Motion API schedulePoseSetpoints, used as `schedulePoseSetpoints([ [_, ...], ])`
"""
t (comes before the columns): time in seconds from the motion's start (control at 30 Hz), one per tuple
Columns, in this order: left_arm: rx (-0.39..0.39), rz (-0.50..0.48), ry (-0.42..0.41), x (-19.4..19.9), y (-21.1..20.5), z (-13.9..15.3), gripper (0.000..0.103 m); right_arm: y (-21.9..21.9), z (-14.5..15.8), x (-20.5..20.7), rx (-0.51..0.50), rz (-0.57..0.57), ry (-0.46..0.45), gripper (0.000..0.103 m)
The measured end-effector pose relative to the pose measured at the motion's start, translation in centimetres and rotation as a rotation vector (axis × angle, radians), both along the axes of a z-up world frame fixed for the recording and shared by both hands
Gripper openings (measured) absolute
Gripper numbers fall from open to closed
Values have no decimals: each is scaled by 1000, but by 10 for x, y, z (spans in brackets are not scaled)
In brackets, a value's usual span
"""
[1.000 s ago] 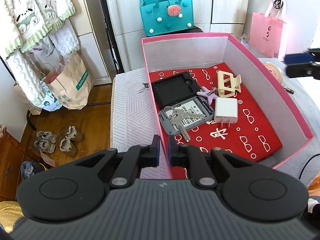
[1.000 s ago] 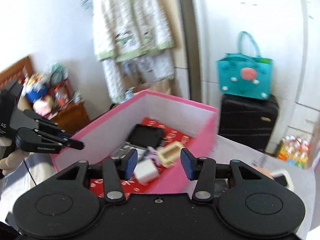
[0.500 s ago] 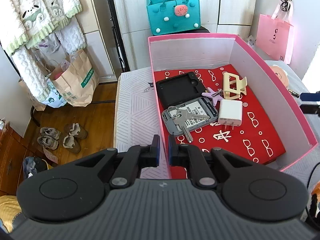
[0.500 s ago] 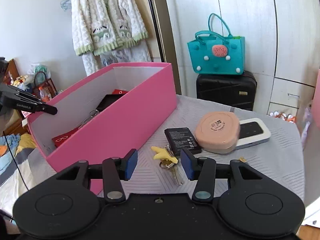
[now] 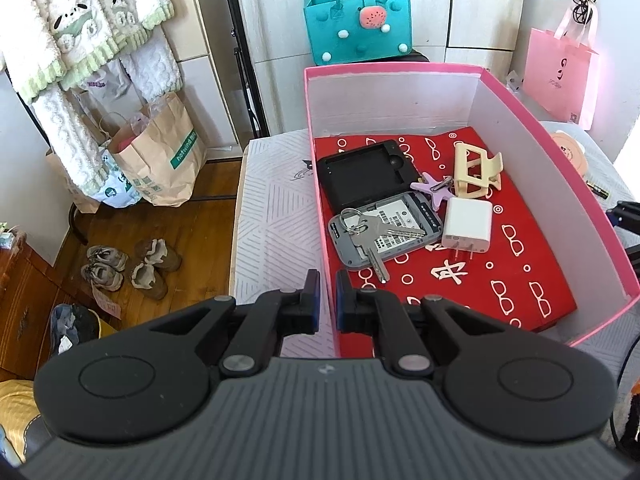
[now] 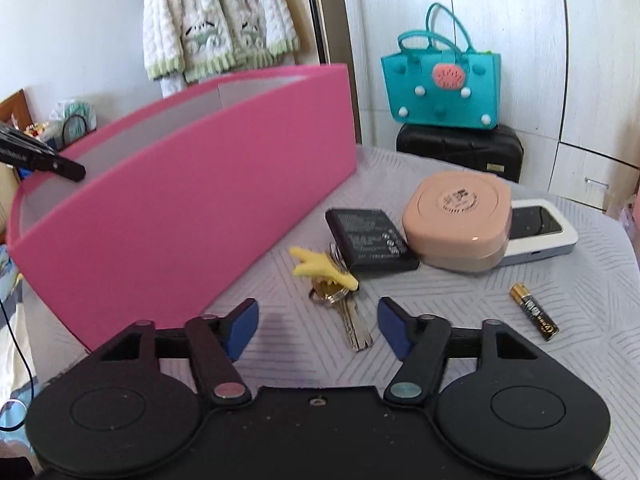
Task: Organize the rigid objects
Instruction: 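Move the right gripper back to the yellow star keychain with keys, then grasp the keys of the yellow star keychain with the right gripper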
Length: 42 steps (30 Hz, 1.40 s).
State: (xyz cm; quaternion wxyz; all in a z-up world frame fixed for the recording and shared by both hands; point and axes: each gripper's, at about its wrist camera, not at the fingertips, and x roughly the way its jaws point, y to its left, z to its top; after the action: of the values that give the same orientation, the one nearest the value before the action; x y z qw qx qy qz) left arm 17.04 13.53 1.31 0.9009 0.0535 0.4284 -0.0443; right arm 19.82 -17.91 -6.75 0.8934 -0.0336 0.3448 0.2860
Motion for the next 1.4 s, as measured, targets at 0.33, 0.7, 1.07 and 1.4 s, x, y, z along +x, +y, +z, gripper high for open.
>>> schedulePoseSetpoints([
  [0.33, 1, -15, -23, -4, -1, 7, 7, 13, 1, 7, -89, -18, -58, 26],
  [0.7, -8, -22, -25, -6, -1, 5, 7, 5, 15, -14, -89, -19, -63, 5],
  [1.07, -19, -27, -24, -1, 1, 4, 6, 11, 14, -22, -104, 9, -47, 9],
  [1.4, -30, -34, -25, -2, 3, 4, 7, 19, 12, -14, -114, -10, -39, 5],
])
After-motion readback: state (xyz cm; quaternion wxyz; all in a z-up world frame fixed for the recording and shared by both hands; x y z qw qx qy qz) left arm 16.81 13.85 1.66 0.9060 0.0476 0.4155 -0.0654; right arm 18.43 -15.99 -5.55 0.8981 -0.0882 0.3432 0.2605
